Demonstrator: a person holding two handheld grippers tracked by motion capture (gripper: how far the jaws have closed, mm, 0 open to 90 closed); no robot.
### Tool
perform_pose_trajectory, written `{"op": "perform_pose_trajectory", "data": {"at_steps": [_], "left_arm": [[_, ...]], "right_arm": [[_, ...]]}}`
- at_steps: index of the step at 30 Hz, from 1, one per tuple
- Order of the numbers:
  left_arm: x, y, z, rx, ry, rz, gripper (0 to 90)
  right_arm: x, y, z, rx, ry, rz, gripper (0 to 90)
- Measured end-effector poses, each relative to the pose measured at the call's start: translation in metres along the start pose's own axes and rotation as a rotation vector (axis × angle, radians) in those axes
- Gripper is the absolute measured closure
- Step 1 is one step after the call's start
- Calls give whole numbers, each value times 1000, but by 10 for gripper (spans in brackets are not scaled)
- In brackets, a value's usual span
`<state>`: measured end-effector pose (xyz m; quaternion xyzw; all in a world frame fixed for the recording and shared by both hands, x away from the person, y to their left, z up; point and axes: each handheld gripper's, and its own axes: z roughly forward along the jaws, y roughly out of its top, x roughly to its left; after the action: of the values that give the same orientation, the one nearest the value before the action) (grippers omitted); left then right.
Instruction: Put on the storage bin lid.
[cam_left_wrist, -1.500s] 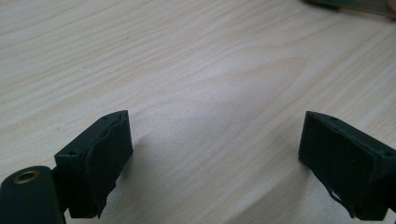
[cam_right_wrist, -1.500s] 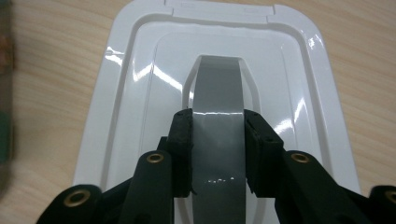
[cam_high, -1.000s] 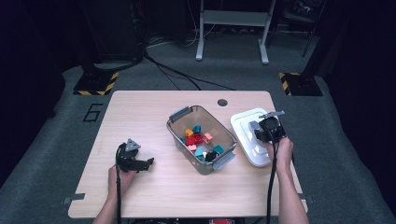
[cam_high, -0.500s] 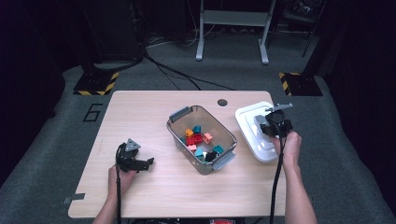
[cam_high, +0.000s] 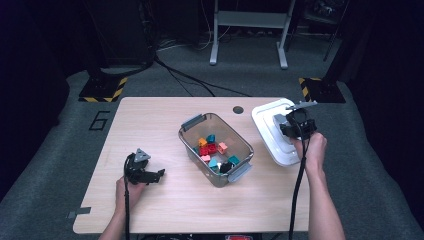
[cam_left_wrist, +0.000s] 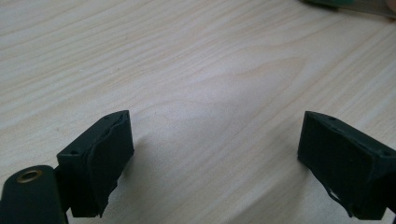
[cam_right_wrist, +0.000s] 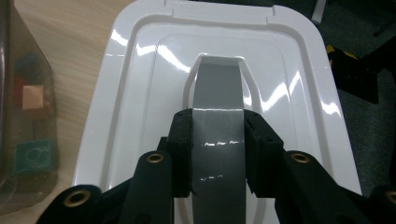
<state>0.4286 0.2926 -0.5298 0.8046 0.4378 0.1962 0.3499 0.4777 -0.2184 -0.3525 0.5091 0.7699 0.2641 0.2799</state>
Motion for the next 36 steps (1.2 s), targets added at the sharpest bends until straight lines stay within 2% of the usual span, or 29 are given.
{"op": "perform_pose_trajectory", "data": {"at_steps": [9,18,30,32,33,34,35,36], "left_arm": [[0,0,0,0,0,0,104],[0,0,0,0,0,0,104],[0,0,0,1,-2,-1,104],[0,0,0,1,-2,-1,104],[0,0,0,1,-2,-1,104],[0,0,0,0,-1,0,104],[0,0,0,1,-1,0,104],[0,0,0,0,-1,0,104]], "right_arm": [[9,15,-14,-28,19,3,674],[27,25,-15,-36,49,-5,674],[63,40,-12,-46,143,-16,673],[75,44,-11,-42,163,-31,673],[75,44,-11,-42,163,-31,673],[82,46,-10,-42,177,-44,673],[82,46,-10,-42,177,-44,673],[90,49,-9,-38,188,-58,673]]}}
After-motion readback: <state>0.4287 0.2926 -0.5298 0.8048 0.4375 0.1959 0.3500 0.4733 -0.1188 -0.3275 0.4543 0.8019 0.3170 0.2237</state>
